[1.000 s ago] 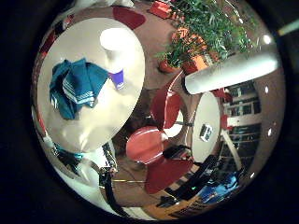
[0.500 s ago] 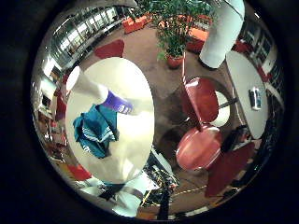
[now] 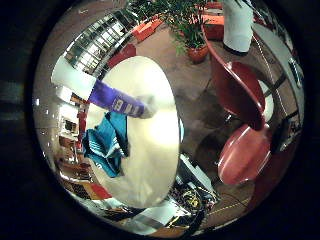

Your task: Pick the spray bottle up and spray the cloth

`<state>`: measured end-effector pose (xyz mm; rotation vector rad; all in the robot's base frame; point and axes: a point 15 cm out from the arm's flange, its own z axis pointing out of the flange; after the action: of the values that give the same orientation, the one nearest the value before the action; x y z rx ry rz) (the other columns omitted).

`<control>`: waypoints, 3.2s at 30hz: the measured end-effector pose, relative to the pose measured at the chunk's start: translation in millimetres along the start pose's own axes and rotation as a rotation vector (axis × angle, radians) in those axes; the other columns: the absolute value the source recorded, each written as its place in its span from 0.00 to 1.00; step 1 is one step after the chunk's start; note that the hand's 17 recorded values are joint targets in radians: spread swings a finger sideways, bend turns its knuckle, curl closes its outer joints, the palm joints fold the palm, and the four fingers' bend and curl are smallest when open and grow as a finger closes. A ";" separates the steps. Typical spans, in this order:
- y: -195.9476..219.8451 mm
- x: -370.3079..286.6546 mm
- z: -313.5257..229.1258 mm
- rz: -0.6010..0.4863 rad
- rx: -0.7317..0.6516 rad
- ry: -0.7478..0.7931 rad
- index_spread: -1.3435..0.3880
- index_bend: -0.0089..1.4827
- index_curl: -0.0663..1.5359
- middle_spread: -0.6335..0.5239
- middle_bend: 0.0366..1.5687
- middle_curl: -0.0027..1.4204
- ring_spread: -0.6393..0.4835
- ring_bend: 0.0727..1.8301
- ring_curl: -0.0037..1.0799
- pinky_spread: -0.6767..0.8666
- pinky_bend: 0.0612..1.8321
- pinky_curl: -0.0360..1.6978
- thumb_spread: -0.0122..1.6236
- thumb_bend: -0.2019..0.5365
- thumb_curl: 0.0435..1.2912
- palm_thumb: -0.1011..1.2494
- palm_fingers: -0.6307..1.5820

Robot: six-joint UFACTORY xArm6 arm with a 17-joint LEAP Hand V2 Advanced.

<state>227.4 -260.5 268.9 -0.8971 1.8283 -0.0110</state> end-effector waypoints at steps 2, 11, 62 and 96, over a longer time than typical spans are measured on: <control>3.1 10.9 6.4 0.018 0.025 -0.014 0.73 0.11 0.21 0.75 0.15 0.25 0.81 0.22 0.23 0.71 0.29 0.16 0.64 0.24 0.18 0.34 0.29; 4.0 34.4 20.4 0.063 0.078 -0.068 0.74 0.11 0.21 0.75 0.15 0.25 0.80 0.23 0.24 0.70 0.26 0.17 0.64 0.24 0.19 0.36 0.31; -3.7 -116.6 166.8 -0.005 -0.107 -0.265 0.68 0.75 0.49 0.47 0.82 0.47 0.43 0.76 0.53 0.32 0.68 0.44 0.63 0.26 0.49 0.85 0.84; 61.9 -289.3 51.4 -0.733 -1.202 0.830 0.68 0.80 0.46 0.47 0.87 0.43 0.43 0.79 0.52 0.31 0.55 0.72 0.61 0.25 0.56 0.79 0.83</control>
<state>282.2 -29.0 452.1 -2.6916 2.0438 0.3288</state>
